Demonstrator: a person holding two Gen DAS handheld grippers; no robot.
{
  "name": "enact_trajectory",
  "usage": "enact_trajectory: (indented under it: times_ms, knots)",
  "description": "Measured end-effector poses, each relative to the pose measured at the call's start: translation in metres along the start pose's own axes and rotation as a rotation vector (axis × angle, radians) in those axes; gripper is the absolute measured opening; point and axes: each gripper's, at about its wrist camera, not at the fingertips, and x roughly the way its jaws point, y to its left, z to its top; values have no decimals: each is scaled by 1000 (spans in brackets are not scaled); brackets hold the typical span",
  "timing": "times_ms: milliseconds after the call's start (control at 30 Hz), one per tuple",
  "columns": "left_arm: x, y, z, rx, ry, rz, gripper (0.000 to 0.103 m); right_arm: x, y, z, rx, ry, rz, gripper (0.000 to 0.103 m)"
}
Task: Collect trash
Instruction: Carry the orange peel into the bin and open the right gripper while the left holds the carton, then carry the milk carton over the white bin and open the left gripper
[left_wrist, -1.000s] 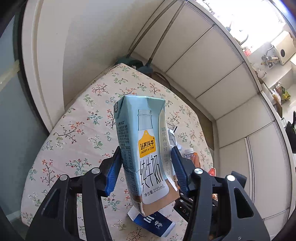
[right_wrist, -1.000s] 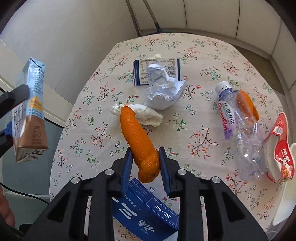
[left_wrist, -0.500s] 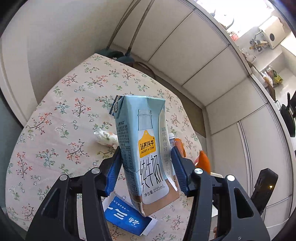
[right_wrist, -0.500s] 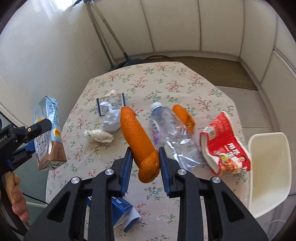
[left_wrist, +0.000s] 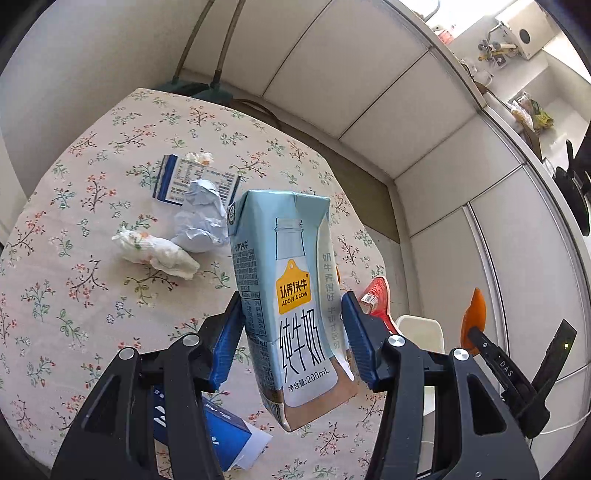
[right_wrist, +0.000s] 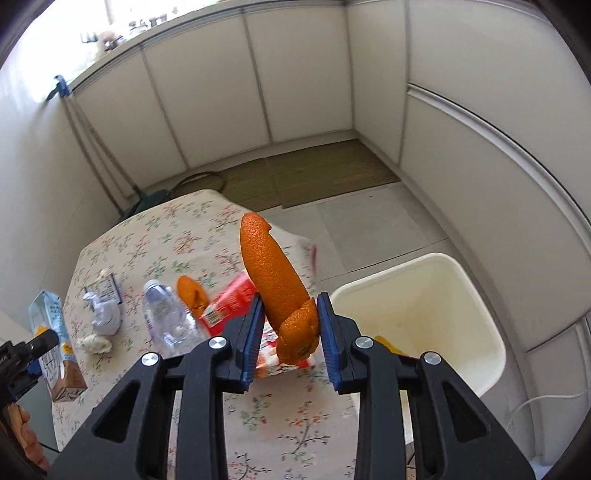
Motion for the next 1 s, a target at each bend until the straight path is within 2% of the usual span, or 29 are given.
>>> enact_trajectory:
  times_ms: [100,133,167,200,233,367,467,767,1000]
  knots:
    - [10,-17,-8,36,7,-1,50,-1,-34,4,96,-7,-66,33]
    - [13,-22,-10,44,11,-5,50,-4,-42,5,112,-16,-93,38]
    - [17,-29,-13,53,13,-10,50,-6,-50,6,126,-30,-115,50]
    - [20,-35,-14,63,12,-16,50,-11,-58,7,147,-48,-133,56]
    - [22,-41,-15,76,10,-23,50,-15,-64,8,166,-64,-146,67]
    - [34,-79,-25,174,-5,-45,51,-34,-91,10,227,-120,-198,83]
    - [51,-103,-35,201,22,-74,51,-42,-114,11,278,-148,-231,86]
    - [103,-190,-61,311,119,-150,51,-60,-184,9,394,-151,-265,86]
    - [133,-244,-79,384,171,-179,51,-65,-218,3,447,-135,-268,86]
